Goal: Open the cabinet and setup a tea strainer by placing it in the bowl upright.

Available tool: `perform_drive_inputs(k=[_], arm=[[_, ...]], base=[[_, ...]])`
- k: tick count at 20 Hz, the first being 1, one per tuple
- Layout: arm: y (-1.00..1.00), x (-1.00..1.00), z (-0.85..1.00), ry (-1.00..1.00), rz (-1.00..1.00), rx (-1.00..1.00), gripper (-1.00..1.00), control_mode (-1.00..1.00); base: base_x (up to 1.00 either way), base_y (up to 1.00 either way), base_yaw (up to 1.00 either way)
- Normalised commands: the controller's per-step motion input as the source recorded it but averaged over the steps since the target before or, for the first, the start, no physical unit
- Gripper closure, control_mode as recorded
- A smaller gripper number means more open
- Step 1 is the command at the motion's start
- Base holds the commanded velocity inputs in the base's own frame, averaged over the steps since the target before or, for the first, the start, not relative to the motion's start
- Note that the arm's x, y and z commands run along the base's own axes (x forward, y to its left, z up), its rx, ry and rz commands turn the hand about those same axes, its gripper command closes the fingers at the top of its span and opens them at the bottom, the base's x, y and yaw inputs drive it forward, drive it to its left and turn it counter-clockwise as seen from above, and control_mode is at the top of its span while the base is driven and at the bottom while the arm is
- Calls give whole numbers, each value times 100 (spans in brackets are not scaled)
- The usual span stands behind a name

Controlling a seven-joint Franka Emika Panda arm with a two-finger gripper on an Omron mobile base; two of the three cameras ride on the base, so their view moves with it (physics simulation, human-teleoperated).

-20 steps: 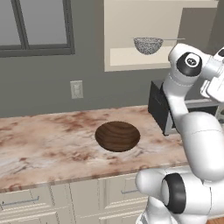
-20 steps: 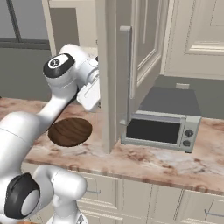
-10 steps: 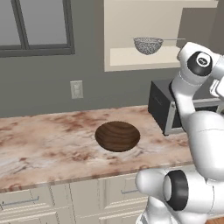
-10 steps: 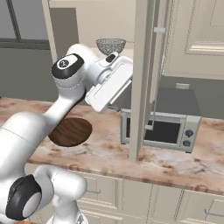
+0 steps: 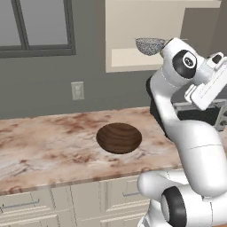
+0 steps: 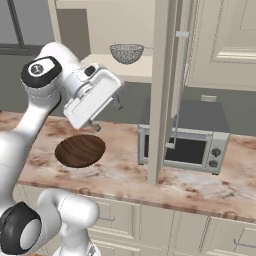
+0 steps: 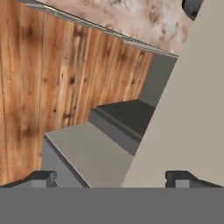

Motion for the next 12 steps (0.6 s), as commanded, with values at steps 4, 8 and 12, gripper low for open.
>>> perform_drive_inputs(k=[4,8,12], arm=[[98,47,0,-49,0,11,-100,-100],[83,55,0,-47,0,17,-100,-100],[46,41,0,-45,3,14,-100,-100]], base=[[0,0,0],[0,0,0],[0,0,0]])
